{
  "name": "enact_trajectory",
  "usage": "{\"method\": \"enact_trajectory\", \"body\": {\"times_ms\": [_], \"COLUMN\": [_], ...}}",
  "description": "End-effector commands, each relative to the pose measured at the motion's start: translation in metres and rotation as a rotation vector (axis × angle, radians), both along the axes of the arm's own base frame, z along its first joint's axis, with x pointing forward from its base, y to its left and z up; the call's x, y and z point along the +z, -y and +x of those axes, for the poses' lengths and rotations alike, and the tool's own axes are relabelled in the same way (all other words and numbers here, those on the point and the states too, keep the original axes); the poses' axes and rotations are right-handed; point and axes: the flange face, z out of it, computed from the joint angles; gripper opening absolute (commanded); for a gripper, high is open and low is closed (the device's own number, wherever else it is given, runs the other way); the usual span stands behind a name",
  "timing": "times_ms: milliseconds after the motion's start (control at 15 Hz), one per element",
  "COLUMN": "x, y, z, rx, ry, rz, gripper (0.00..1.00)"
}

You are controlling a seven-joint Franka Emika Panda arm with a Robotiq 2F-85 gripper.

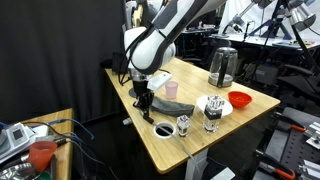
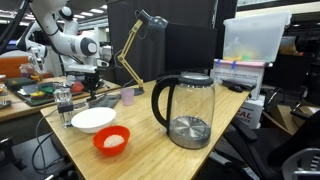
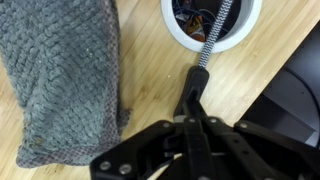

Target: Turn on the lamp

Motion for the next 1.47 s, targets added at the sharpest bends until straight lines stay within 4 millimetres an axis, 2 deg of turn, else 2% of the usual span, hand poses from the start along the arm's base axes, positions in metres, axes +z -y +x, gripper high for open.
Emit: {"method": "enact_trajectory", "body": {"times_ms": [0,133,267,667,800,933,1000,1067,1133,1267,1400], "x": [-0.015,-0.023,-0.021,0.03,0.051,0.072,0.08,0.069,0.075,0.073,0.066], "y": [-0.003,-0.005,-0.005,-0.007,-0.008,-0.006,-0.005,-0.016,-0.016,-0.014,-0.016], "z": [-0.001,-0.002,-0.002,-0.008,-0.014,-0.028,-0.038,-0.019,-0.023,-0.022,-0.022], "rx": [-0.008,-0.012,-0.016,0.06,0.108,0.177,0.219,0.159,0.168,0.163,0.163], "ry": [-0.031,-0.038,-0.033,0.063,0.086,0.074,0.045,0.07,0.069,0.068,0.062], "rz": [0.0,0.004,0.007,0.042,0.063,0.084,0.1,0.067,0.07,0.068,0.068], "gripper": [0.0,0.0,0.0,0.0,0.0,0.0,0.15,0.27,0.08,0.22,0.27]}}
